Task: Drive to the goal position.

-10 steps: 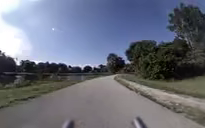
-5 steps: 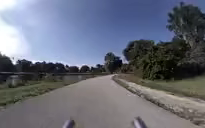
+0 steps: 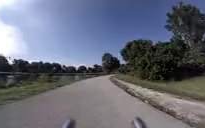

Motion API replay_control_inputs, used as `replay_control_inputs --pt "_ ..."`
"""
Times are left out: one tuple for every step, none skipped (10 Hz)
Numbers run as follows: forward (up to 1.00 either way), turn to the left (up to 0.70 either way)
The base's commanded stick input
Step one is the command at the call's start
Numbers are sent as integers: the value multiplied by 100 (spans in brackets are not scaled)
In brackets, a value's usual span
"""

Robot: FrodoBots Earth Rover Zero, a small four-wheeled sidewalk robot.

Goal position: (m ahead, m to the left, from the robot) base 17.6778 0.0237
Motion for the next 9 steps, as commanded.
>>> replay_control_inputs --pt "85 0" --pt "85 0" --pt "85 14" --pt "85 34" --pt "85 34" --pt "85 34" --pt "85 34" --pt "85 34" --pt "85 28"
